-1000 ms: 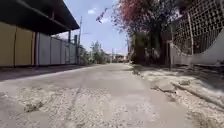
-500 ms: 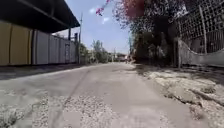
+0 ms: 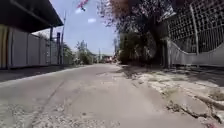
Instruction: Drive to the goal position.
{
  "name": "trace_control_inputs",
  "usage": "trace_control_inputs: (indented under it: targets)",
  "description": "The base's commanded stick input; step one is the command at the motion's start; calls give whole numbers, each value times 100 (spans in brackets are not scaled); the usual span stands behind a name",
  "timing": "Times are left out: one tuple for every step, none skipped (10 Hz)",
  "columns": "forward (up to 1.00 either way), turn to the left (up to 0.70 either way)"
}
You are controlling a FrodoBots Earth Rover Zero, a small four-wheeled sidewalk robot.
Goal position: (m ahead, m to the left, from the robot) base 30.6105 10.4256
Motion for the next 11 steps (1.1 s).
trace_control_inputs:
  targets:
    - [100,0]
    - [100,0]
    - [100,0]
    - [100,0]
    - [100,0]
    - [100,0]
    - [100,0]
    - [100,0]
    - [100,0]
    - [100,0]
    - [100,0]
